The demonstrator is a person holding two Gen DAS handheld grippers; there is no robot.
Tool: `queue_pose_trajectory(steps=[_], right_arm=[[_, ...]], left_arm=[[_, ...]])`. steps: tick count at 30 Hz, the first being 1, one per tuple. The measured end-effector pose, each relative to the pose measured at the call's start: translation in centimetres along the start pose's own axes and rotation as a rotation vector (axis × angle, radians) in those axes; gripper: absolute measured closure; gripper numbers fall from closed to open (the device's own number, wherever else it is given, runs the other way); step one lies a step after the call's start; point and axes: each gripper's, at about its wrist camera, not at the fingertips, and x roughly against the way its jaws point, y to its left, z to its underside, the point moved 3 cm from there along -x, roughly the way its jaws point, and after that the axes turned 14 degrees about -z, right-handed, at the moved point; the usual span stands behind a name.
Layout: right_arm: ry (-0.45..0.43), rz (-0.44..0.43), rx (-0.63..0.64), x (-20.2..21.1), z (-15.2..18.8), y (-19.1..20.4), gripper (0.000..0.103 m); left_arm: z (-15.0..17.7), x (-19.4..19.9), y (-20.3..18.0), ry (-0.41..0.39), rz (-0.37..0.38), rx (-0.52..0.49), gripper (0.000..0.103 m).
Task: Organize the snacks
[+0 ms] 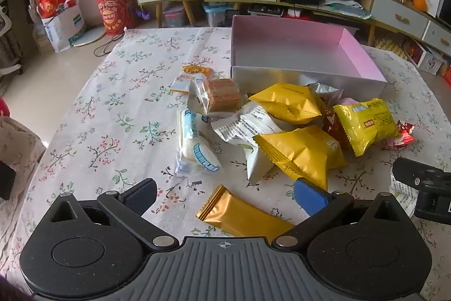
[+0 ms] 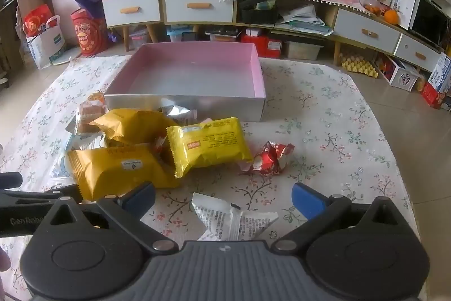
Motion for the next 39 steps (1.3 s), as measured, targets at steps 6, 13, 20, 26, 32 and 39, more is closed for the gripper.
queue_pose_trajectory(steps=[6, 13, 20, 26, 32, 39], right_arm=[[0.004, -0.001, 0.007, -0.18, -0.01, 0.06, 0.014], [0.017, 0.011, 0.021, -0.25, 0.06, 0.31, 0.014], [0.024, 0.017, 0.027, -0.44, 0.32, 0.43, 0.014], [0.025, 0.021, 0.022, -0.5, 0.24, 0.34, 0.014], [0.026, 0.024, 0.01, -0.5, 0.3, 0.1, 0.014], [0.03, 0.025, 0.008, -0.63, 0.35, 0.05, 0.014]], left_arm=[[0.15, -0.03, 0.28, -0.003, 0.009, -0.001, 0.0], [0.06, -0.34, 0.25, 0.015, 0.002, 0.012, 0.0], [0.09, -0.28, 0.3, 0.017, 0.0, 0.015, 0.0], [-0.07, -0.36, 0.3, 0.02, 0.0, 0.019, 0.0], [-0.09, -0.5, 0.33, 0.022, -0.002, 0.019, 0.0], [0.0, -0.61, 0.38, 0.023, -0.001, 0.02, 0.0]])
